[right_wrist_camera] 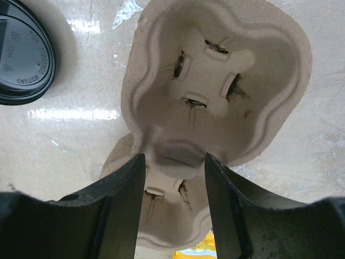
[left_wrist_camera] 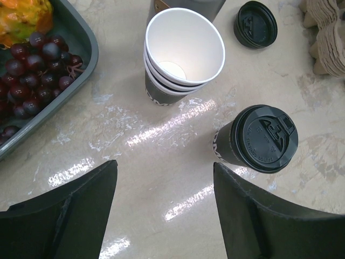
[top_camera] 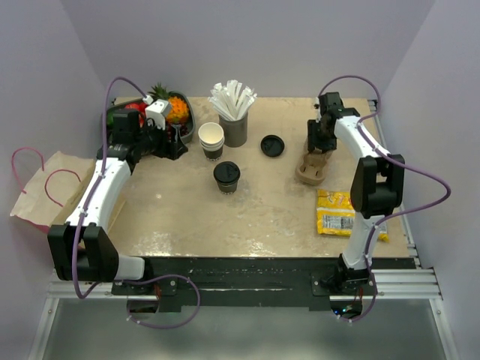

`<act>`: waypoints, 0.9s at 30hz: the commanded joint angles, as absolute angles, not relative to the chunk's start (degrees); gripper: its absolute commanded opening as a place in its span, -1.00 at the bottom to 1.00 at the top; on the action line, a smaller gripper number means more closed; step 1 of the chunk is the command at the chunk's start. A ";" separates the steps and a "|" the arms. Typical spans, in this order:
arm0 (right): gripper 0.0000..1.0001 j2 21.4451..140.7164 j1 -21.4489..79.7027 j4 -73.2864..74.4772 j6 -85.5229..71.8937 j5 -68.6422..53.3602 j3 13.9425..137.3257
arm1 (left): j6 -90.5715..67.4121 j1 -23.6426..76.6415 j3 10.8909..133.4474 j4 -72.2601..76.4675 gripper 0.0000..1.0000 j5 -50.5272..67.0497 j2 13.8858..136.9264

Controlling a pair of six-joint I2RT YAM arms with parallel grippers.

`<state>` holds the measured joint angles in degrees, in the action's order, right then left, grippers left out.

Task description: Pack the takeout coffee

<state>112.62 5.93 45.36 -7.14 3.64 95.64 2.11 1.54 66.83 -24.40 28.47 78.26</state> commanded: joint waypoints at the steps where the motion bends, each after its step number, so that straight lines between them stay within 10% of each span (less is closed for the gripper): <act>1: 0.01 113.29 5.71 44.56 -8.61 5.36 96.06 | 1.14 1.76 66.80 -21.97 0.52 29.09 76.90; 14: -0.14 113.47 5.80 44.39 -9.40 6.68 94.66 | 0.70 1.76 66.09 -21.53 0.52 28.92 76.90; 27: -0.98 104.52 5.71 47.72 -6.95 6.06 99.05 | 1.84 1.76 72.50 -25.21 0.51 29.36 76.20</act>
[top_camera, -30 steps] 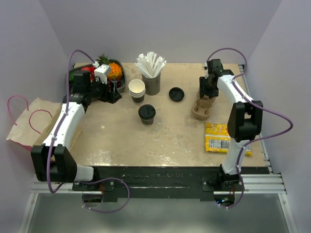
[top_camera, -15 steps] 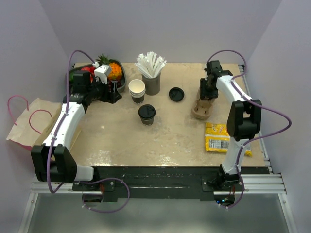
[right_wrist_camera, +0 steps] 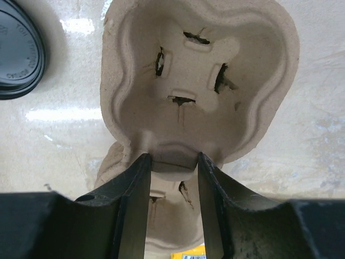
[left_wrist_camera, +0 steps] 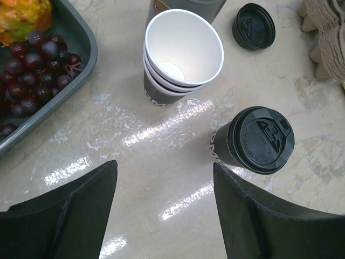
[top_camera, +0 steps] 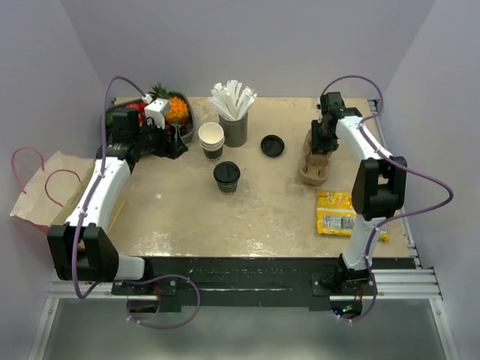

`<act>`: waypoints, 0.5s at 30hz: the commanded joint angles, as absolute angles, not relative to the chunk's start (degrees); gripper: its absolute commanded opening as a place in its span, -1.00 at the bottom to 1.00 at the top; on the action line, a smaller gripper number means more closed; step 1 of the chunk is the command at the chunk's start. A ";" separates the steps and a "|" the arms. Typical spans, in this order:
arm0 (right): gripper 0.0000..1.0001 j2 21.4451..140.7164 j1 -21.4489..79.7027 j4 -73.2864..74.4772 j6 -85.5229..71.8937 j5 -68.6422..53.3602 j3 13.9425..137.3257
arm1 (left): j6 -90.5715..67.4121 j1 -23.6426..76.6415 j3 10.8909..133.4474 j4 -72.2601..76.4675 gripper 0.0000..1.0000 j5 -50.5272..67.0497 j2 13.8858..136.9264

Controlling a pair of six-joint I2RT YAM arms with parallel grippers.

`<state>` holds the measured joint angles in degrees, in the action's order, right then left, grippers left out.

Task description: Pack the takeout coffee

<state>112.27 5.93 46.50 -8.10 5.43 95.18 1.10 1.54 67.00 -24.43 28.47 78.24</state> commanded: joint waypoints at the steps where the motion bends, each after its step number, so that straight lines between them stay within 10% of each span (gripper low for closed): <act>1: -1.00 103.72 5.71 47.90 -6.77 5.98 98.88 | 2.72 1.76 73.73 -25.92 0.51 29.36 76.03; 15: -1.00 102.20 4.84 44.40 -2.74 1.15 93.96 | 16.27 1.67 87.28 -32.08 0.50 18.89 68.73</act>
